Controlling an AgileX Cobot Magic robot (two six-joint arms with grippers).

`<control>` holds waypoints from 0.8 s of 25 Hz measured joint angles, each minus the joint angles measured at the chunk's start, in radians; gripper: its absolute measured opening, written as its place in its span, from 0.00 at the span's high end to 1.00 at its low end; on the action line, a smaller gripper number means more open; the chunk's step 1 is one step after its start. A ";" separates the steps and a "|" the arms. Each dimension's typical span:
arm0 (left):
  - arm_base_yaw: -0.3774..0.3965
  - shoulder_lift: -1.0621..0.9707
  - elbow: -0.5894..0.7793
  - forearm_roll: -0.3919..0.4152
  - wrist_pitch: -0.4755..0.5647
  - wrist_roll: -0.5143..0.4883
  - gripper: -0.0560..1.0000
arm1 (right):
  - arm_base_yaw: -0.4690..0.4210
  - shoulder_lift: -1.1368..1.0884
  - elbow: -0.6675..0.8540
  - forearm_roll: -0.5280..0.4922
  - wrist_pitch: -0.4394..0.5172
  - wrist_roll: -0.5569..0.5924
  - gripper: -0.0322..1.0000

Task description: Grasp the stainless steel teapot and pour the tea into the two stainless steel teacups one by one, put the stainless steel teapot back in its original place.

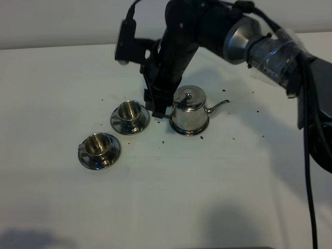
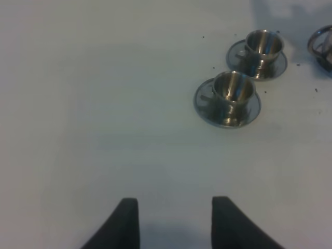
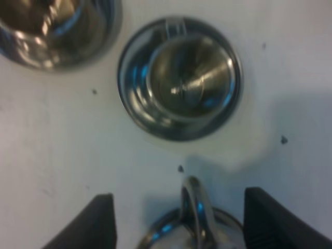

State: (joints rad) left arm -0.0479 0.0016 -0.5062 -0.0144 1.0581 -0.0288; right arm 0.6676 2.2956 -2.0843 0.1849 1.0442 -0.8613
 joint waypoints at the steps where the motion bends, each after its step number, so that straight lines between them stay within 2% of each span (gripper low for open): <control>1: 0.000 0.000 0.000 0.000 0.000 0.000 0.60 | 0.001 0.008 -0.001 -0.020 -0.002 -0.002 0.47; 5: 0.000 0.000 0.000 0.000 0.000 0.000 0.60 | 0.004 0.034 -0.001 -0.078 -0.017 -0.002 0.47; 20: 0.000 0.000 0.000 0.000 0.000 0.000 0.60 | 0.004 0.088 -0.001 -0.100 -0.039 -0.003 0.47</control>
State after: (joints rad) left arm -0.0479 0.0016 -0.5062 -0.0144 1.0581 -0.0288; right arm 0.6716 2.3839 -2.0851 0.0848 1.0057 -0.8643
